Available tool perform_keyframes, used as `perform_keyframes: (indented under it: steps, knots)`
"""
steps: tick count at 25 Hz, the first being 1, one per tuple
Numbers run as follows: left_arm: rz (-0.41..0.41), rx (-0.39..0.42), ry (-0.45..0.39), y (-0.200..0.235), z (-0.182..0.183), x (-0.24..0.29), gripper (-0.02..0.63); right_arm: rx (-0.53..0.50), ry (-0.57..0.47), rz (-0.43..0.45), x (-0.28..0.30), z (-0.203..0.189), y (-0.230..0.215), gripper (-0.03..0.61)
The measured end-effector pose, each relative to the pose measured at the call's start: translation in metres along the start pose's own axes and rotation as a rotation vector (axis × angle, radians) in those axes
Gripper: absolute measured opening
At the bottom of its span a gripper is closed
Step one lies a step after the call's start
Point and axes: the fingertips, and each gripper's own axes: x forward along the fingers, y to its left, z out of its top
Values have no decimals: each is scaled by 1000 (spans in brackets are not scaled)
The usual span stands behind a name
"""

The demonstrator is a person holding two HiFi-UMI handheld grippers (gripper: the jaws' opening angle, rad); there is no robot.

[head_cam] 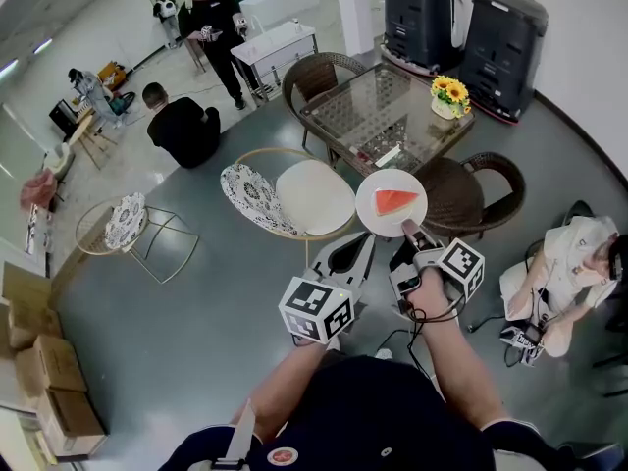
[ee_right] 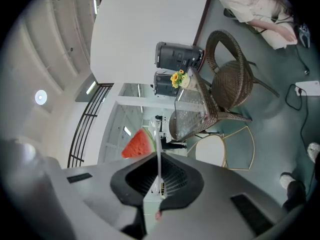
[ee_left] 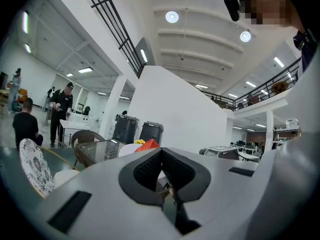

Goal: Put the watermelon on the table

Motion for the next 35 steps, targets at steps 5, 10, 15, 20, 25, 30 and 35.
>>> perform_keyframes:
  steps: [5, 10, 15, 20, 25, 30, 35]
  knots:
    - [5, 7, 5, -1, -1, 1, 5, -18, 17, -3, 0, 0, 1, 12]
    - [20, 11, 11, -7, -4, 9, 5, -43, 47, -6, -2, 9, 0, 12]
    - [49, 19, 19, -9, -12, 20, 5, -67, 81, 8, 3, 23, 0, 12]
    - [69, 10, 32, -3, -12, 31, 5, -52, 90, 12, 13, 35, 0, 12]
    - [78, -8, 37, 13, -17, 43, 5, -42, 81, 1, 30, 47, -6, 12]
    - [72, -26, 34, 44, -18, 63, 5, -44, 67, -11, 61, 57, -11, 12]
    - [43, -47, 37, 75, -16, 92, 5, -41, 40, -34, 95, 71, -18, 12]
